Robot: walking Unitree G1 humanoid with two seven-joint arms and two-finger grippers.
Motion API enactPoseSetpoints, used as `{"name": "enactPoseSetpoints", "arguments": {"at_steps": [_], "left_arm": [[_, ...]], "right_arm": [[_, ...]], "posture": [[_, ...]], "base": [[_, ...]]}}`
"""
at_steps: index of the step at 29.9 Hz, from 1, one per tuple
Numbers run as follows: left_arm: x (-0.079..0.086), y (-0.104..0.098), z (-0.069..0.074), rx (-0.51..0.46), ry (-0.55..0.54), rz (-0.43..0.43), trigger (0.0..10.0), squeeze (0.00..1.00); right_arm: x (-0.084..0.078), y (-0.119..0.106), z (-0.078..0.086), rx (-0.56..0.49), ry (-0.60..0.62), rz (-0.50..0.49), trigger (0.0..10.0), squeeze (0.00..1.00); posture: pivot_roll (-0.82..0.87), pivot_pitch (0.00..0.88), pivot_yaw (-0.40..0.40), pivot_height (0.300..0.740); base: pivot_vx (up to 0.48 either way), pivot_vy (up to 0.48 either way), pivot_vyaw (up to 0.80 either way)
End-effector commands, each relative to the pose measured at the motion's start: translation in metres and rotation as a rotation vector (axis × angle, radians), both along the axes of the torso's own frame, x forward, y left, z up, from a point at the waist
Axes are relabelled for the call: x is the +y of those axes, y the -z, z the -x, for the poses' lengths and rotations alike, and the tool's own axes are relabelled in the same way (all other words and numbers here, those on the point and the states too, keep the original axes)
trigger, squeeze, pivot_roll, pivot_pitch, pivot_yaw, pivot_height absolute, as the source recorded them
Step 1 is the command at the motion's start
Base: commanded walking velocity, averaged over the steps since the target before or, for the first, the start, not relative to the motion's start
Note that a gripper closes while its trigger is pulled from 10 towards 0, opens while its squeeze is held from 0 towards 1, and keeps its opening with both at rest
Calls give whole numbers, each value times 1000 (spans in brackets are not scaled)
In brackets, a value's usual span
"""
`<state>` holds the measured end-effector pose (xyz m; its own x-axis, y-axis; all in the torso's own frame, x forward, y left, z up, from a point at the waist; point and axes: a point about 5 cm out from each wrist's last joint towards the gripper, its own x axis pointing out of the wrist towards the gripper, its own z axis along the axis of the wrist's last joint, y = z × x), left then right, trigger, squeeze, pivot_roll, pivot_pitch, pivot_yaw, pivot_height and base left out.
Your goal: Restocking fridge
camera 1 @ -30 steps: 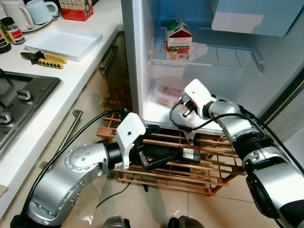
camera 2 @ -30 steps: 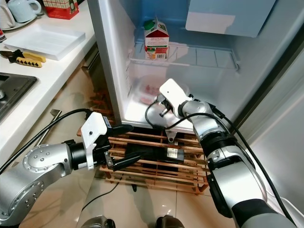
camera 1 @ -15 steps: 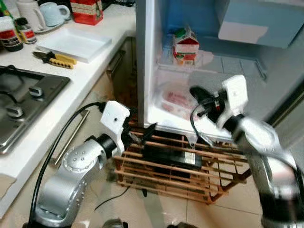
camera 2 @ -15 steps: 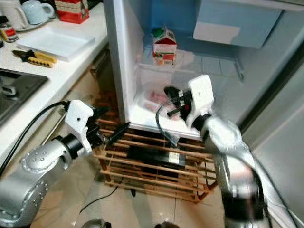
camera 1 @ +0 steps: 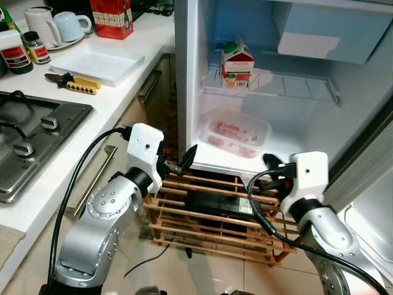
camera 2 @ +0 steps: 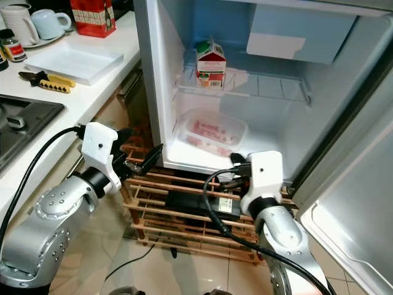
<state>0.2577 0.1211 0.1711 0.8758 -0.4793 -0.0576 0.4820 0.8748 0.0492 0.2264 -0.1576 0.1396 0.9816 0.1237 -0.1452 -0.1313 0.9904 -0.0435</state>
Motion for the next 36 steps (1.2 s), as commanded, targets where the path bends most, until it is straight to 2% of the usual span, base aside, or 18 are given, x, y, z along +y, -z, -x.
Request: {"name": "enactPoseSetpoints", "arguments": {"at_steps": [1, 7, 11, 24, 36], "left_arm": [[1, 4, 2, 18, -9, -16, 10000, 0], [3, 5, 1, 27, -14, -26, 10000, 0], [6, 3, -5, 20, -29, -35, 10000, 0], [4, 2, -4, 16, -24, -35, 10000, 0], [3, 2, -3, 9, -6, -31, 10000, 0]], "right_arm": [[-5, 2, -1, -2, 33, 17, 10000, 0], [-9, -2, -6, -21, 68, 8, 10000, 0], [-11, -1, -8, -21, 101, 39, 10000, 0], [-9, 6, -9, 4, 91, 93, 10000, 0], [-9, 10, -6, 28, 110, 27, 10000, 0]], "posture": [[-3, 0, -2, 740], [-2, 0, -8, 740], [0, 6, -13, 740], [6, 8, -16, 740], [-4, 3, -8, 740]], "base": [[0, 0, 0], [-129, 0, 0], [-262, 0, 0], [-261, 0, 0], [0, 0, 0]]}}
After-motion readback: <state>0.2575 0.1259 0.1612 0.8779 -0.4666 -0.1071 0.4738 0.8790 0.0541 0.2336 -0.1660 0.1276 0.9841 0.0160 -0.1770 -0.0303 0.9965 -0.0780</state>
